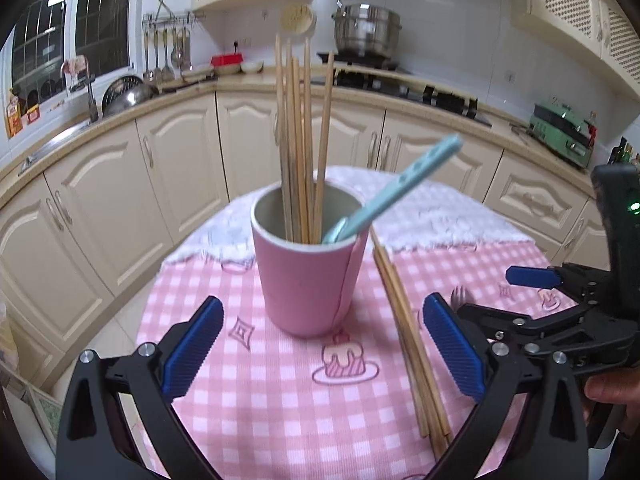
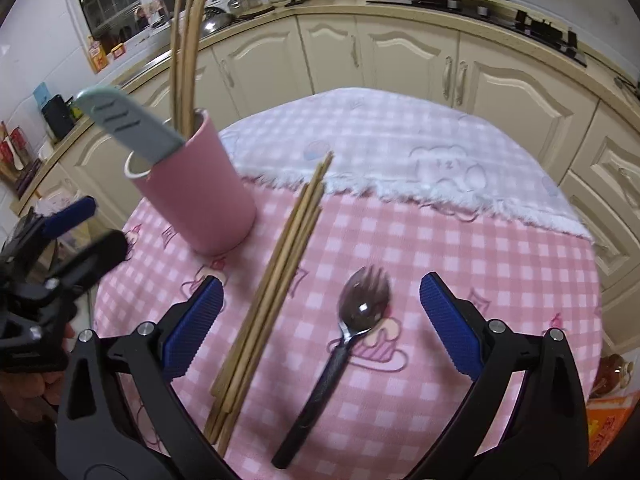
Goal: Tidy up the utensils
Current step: 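Move both tools back down to the loose chopsticks beside the cup, then grasp a chopstick with the left tool while the right tool grasps another chopstick, then lift both chopsticks and drop them into the pink cup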
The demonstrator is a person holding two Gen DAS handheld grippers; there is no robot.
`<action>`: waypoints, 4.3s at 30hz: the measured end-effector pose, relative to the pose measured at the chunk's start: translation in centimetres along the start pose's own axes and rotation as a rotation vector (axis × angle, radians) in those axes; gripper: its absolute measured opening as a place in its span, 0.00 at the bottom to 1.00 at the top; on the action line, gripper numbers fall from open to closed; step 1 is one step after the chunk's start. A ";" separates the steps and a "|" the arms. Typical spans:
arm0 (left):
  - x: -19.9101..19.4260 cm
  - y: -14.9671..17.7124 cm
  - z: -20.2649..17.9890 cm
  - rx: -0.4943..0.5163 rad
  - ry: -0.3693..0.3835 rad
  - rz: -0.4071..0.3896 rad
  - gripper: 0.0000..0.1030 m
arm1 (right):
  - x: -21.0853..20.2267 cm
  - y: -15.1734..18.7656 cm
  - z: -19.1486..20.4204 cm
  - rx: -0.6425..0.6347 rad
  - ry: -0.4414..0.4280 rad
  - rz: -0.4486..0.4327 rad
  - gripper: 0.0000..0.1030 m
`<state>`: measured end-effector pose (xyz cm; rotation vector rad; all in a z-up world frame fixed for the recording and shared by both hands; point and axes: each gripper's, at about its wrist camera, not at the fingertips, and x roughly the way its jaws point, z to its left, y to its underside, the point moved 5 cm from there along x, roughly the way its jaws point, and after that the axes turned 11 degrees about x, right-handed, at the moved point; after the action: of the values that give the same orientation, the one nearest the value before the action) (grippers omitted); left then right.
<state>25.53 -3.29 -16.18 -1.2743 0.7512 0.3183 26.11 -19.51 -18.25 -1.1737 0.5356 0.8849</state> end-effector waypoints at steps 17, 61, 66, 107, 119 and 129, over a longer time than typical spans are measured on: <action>3.0 3.4 0.8 -0.065 0.011 0.139 0.95 | 4.3 2.2 1.1 -0.018 -0.029 0.130 0.41; 10.6 2.0 -5.6 0.058 0.051 0.292 0.68 | 4.4 0.1 -3.3 0.059 0.038 0.165 0.26; 10.4 1.8 -6.0 0.067 0.074 0.290 0.57 | 4.6 -0.5 -2.7 0.045 0.036 0.171 0.26; 9.4 2.0 -5.0 0.091 0.237 0.217 0.05 | 2.3 0.6 -2.6 0.086 0.018 0.123 0.06; -1.3 0.6 -3.8 0.093 0.313 -0.146 0.05 | -5.0 -2.2 -3.2 0.208 -0.249 -0.124 0.06; -8.2 -4.1 0.3 -0.068 0.311 -0.457 0.05 | -11.2 -6.9 0.6 0.193 -0.390 -0.354 0.06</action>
<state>22.17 -2.74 -7.64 -1.5374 0.6877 -0.2321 25.43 -23.32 -5.65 -0.8555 0.0865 0.7128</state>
